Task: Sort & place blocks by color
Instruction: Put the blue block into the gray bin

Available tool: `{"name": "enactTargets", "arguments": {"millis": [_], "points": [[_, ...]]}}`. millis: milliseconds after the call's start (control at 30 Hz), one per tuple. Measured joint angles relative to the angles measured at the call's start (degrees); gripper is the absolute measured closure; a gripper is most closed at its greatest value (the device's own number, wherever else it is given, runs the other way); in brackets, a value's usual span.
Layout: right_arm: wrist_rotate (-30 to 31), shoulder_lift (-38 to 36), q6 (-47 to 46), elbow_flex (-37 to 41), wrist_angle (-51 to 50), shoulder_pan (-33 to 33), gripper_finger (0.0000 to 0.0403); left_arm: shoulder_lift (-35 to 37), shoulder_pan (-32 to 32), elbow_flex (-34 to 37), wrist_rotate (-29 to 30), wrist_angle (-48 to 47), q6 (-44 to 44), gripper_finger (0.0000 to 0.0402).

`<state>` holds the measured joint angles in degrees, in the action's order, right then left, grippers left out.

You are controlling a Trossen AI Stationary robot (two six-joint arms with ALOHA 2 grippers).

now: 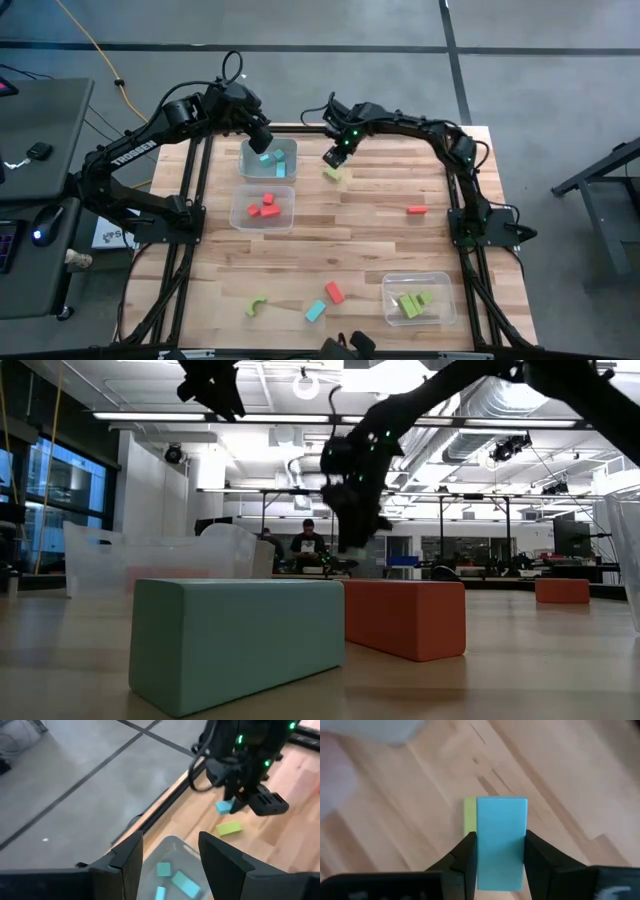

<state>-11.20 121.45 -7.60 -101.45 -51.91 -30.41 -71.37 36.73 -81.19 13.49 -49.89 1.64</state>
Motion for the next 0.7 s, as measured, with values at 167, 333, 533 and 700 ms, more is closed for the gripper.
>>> {"name": "enactTargets", "arguments": {"millis": [167,333,533,700], "points": [[-1.3,-4.72,3.85,-0.02,1.02,0.12,0.0302,0.0,-0.02,0.0,-1.71,0.0,6.25,0.0234],[-1.36,-9.66,7.73,-0.06,4.89,0.85,0.0302,-0.13,0.02,0.0,-4.67,0.06,17.73,0.0234],[-1.03,-14.32,11.52,-0.13,10.55,2.15,0.0302,-1.74,0.02,0.0,-7.52,0.71,25.23,0.0234],[-0.77,-15.9,15.84,-0.15,13.76,3.6,0.0302,-4.84,0.62,0.0,-11.32,4.15,28.2,0.0234]]}}
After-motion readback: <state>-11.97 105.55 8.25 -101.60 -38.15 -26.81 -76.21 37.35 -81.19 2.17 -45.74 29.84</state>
